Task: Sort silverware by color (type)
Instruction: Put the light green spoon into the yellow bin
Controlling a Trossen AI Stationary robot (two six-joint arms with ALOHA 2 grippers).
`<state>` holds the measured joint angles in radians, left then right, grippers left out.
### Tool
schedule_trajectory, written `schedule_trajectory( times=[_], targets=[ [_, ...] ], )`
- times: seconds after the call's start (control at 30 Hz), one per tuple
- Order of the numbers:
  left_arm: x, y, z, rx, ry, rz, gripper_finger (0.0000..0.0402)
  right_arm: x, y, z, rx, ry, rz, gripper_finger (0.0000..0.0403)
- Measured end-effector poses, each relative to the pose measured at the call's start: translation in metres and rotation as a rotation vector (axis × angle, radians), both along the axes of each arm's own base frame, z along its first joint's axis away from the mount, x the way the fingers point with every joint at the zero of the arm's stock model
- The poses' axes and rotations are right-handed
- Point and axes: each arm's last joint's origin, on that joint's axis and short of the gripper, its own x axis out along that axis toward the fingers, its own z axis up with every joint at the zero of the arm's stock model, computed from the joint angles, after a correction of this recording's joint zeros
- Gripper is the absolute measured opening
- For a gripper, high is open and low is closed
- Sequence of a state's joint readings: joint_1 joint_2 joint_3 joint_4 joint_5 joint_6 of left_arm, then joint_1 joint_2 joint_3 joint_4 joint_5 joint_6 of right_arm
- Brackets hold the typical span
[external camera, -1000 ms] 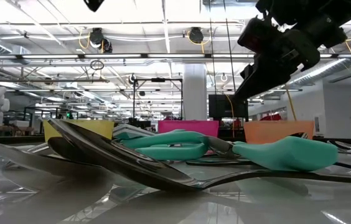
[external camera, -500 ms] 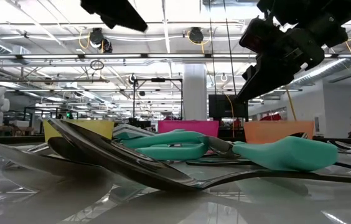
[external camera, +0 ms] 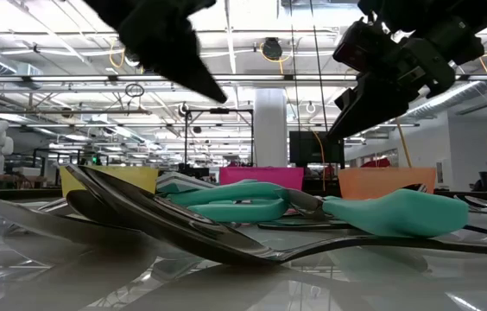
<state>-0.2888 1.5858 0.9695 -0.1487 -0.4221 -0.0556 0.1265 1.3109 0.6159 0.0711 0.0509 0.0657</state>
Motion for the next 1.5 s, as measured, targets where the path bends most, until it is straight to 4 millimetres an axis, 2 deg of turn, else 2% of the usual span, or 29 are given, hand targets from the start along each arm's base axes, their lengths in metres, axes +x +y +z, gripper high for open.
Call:
schedule_trajectory(
  times=[0.17, 0.3, 0.4, 0.7, 0.9, 1.1, 1.27, 1.5],
  targets=[
    [-0.032, 0.018, -0.025, -0.063, -0.084, 0.050, 0.0001, -0.001, 0.000, -0.001, -0.005, 0.015, 0.002, 0.0064],
    [-0.056, 0.025, -0.032, -0.120, -0.174, 0.046, 0.0001, -0.001, 0.000, -0.001, -0.018, 0.014, 0.013, 0.0087],
    [-0.065, 0.028, -0.031, -0.128, -0.216, 0.038, 0.0001, 0.001, 0.000, -0.004, -0.037, 0.012, 0.012, 0.0110],
    [-0.066, 0.028, -0.033, -0.156, -0.227, 0.041, 0.0001, 0.016, -0.001, -0.034, -0.094, 0.061, 0.037, 0.0172],
    [-0.063, 0.026, -0.027, -0.163, -0.245, 0.036, 0.0001, 0.020, -0.005, -0.035, -0.015, 0.048, 0.048, 0.0196],
    [-0.063, 0.026, -0.027, -0.162, -0.247, 0.036, 0.0001, 0.020, -0.007, -0.036, -0.007, 0.056, 0.036, 0.0222],
    [-0.063, 0.026, -0.026, -0.159, -0.257, 0.037, 0.0001, 0.022, -0.006, -0.044, 0.010, 0.078, 0.051, 0.0240],
    [-0.061, 0.027, -0.023, -0.120, -0.280, 0.030, 0.0001, 0.027, -0.006, -0.056, 0.004, 0.089, 0.046, 0.0244]
  ],
)
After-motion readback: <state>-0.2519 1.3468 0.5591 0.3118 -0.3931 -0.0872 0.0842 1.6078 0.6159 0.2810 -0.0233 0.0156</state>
